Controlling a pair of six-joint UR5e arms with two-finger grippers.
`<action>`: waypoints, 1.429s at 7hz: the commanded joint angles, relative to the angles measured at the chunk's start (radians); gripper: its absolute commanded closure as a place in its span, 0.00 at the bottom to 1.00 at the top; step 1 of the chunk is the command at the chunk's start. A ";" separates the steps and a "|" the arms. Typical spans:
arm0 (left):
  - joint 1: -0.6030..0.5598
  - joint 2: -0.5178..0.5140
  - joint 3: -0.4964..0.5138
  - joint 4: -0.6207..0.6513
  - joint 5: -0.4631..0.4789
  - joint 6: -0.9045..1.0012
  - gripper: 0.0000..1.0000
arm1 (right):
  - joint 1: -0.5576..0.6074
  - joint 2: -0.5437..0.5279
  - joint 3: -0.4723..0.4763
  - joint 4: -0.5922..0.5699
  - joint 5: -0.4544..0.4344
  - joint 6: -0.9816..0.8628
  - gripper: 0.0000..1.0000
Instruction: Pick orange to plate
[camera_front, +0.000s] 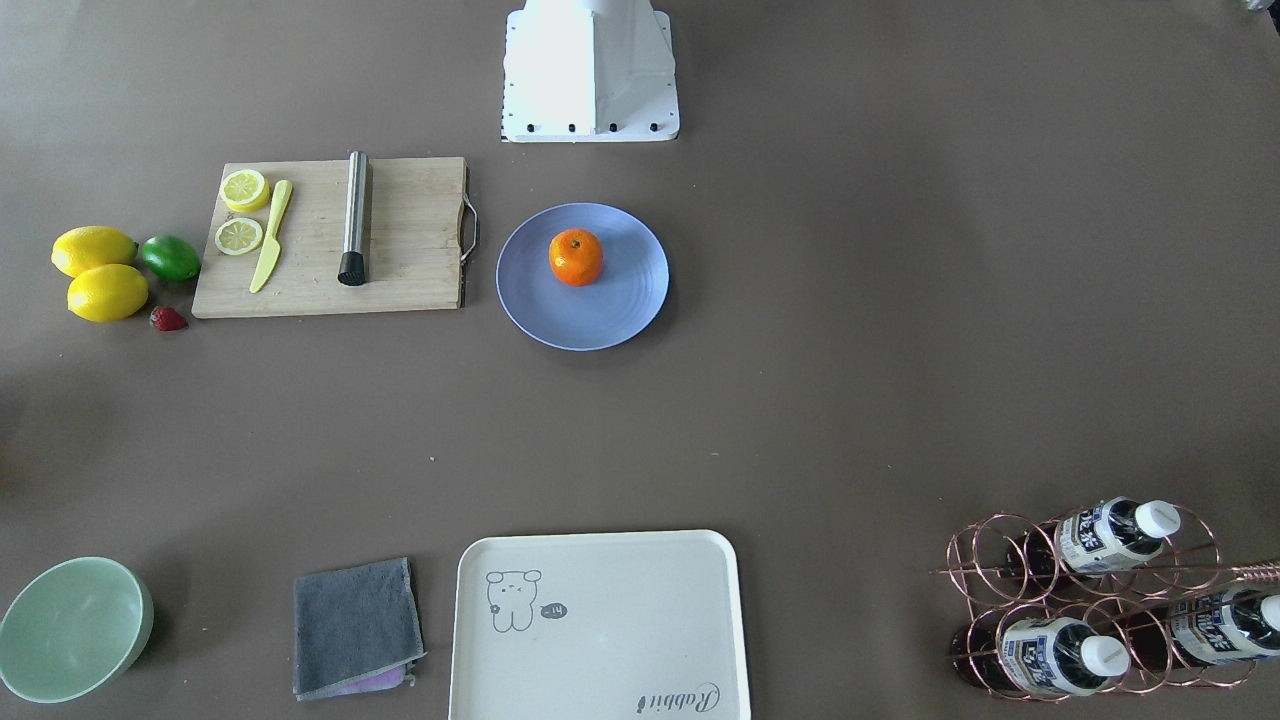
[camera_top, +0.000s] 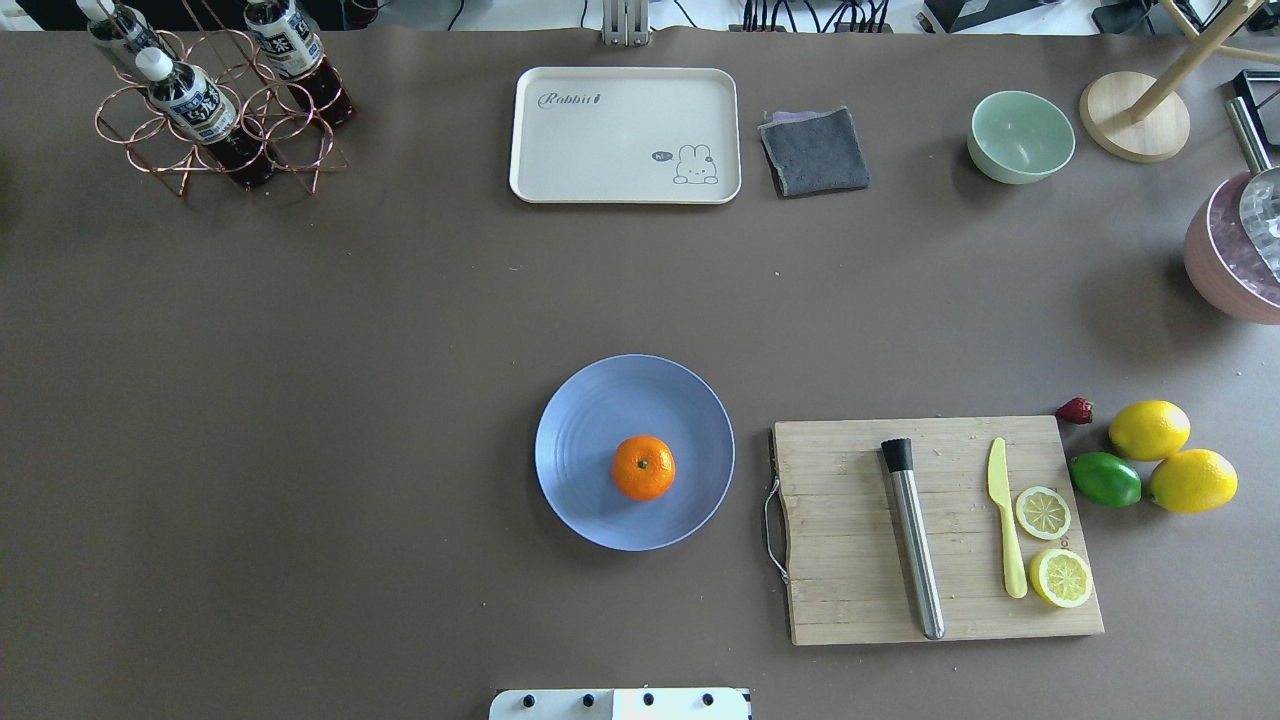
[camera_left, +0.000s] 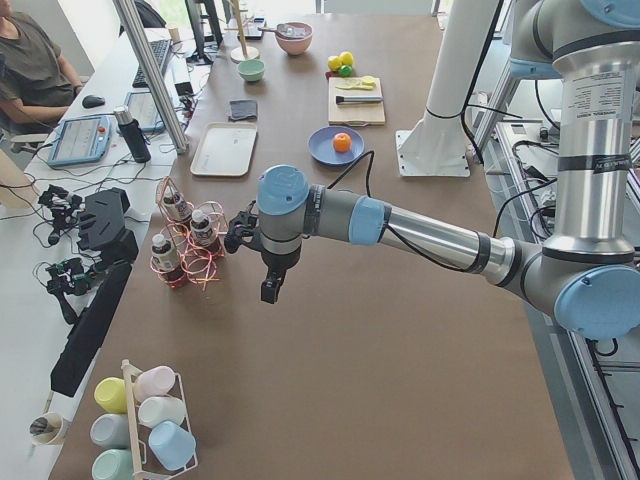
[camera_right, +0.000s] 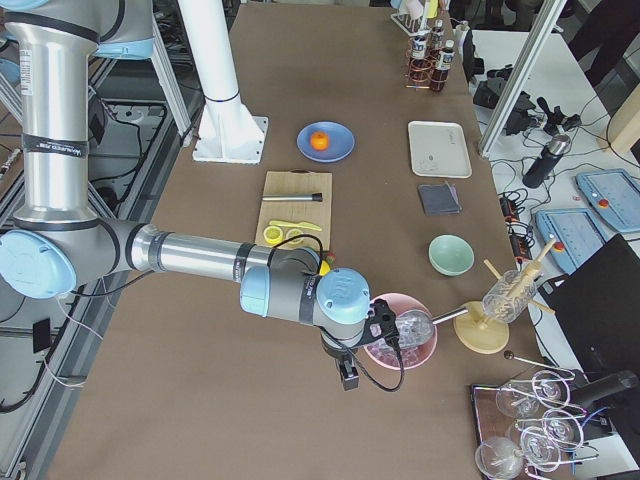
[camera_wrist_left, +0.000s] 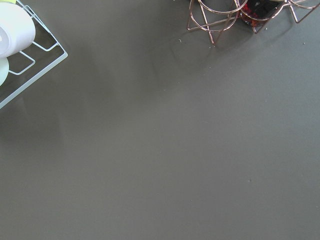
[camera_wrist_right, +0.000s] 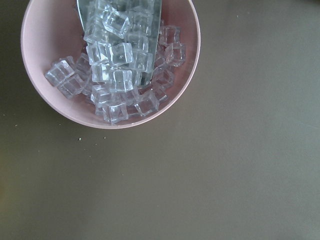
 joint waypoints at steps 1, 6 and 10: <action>-0.007 0.008 -0.017 -0.006 -0.002 0.006 0.02 | 0.000 0.003 -0.001 -0.001 0.000 0.003 0.00; -0.007 0.008 -0.010 -0.006 0.000 0.009 0.02 | 0.000 0.006 -0.002 -0.001 0.000 0.004 0.00; -0.007 0.022 -0.012 -0.006 0.001 0.007 0.02 | 0.000 0.005 0.001 -0.001 0.008 0.004 0.00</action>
